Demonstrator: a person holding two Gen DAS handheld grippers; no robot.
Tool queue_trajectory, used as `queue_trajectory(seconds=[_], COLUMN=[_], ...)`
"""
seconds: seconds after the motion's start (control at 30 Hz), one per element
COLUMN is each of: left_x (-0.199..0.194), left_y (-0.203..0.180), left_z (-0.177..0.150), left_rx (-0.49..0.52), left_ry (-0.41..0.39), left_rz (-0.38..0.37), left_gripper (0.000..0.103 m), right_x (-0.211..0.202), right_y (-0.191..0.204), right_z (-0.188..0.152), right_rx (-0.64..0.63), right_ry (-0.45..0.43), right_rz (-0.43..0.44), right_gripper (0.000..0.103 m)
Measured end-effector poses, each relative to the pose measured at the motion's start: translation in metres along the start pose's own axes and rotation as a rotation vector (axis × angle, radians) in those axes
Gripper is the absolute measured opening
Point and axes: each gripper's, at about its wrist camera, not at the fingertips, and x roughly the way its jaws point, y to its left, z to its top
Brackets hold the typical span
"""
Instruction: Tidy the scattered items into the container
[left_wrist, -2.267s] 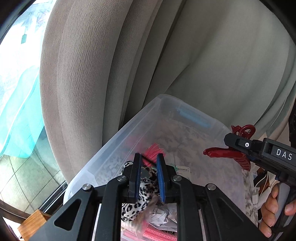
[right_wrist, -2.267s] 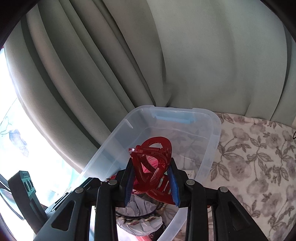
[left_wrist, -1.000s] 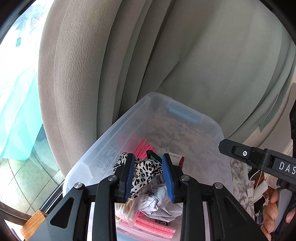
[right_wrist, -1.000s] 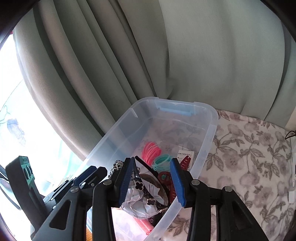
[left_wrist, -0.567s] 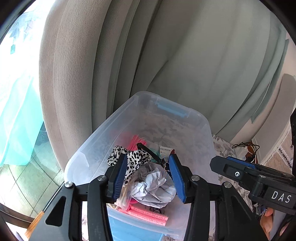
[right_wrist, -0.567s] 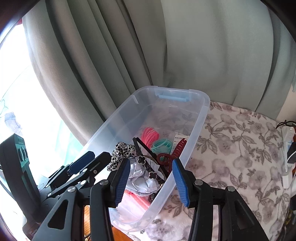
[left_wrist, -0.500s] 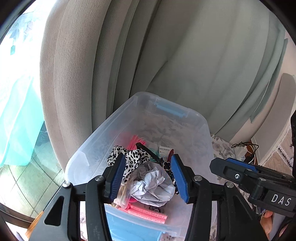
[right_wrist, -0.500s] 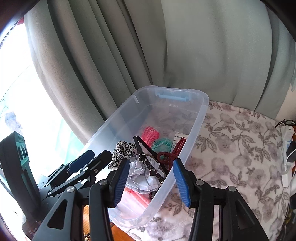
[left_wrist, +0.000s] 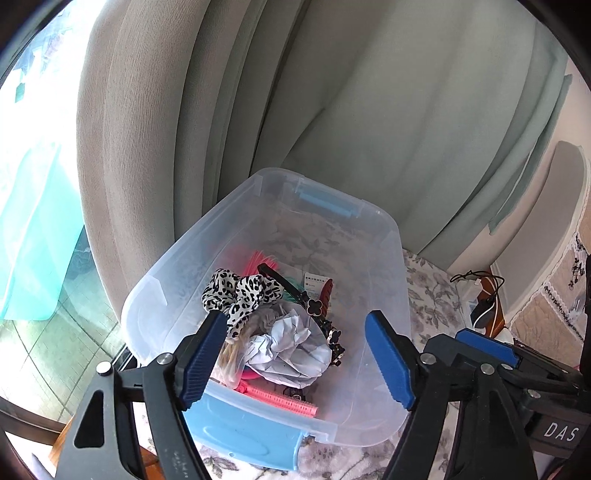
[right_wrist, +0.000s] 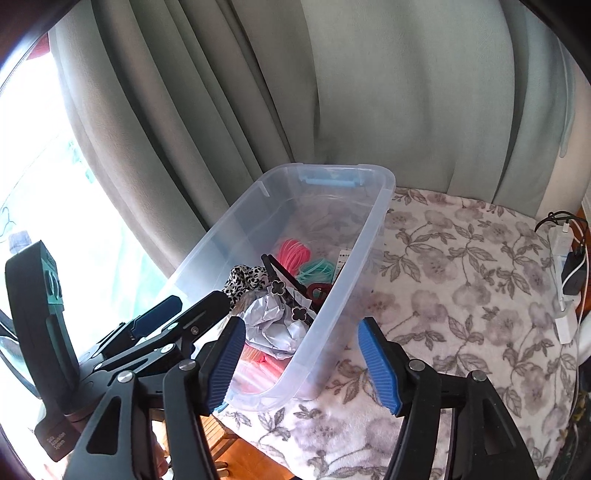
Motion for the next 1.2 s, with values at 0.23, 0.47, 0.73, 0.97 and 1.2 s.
queue_trajectory(seconds=[0.23, 0.47, 0.73, 0.97, 1.2], left_x=[-0.016, -0.021, -0.029, -0.036, -0.040], left_y=[-0.001, -0.006, -0.013, -0.020, -0.018], left_z=[-0.006, -0.007, -0.019, -0.026, -0.027], left_rx=[0.015, 0.011, 0.010, 0.051, 0.054], left_ry=[0.032, 0.035, 0.025, -0.007, -0.006], left_rz=[-0.013, -0.006, -0.017, 0.012, 0.001], left_gripper=[0.086, 0.093, 0.093, 0.093, 0.093], right_x=[-0.010, -0.021, -0.030, -0.034, -0.035], right_y=[0.002, -0.005, -0.009, -0.012, -0.001], right_z=[-0.008, -0.011, -0.014, -0.015, -0.016], right_rx=[-0.012, 0.004, 0.012, 0.018, 0.036], right_ry=[-0.007, -0.027, -0.046, -0.046, -0.053], right_rz=[-0.018, -0.028, -0.027, -0.031, -0.056], right_gripper=[0.073, 0.084, 0.094, 0.100, 0.100])
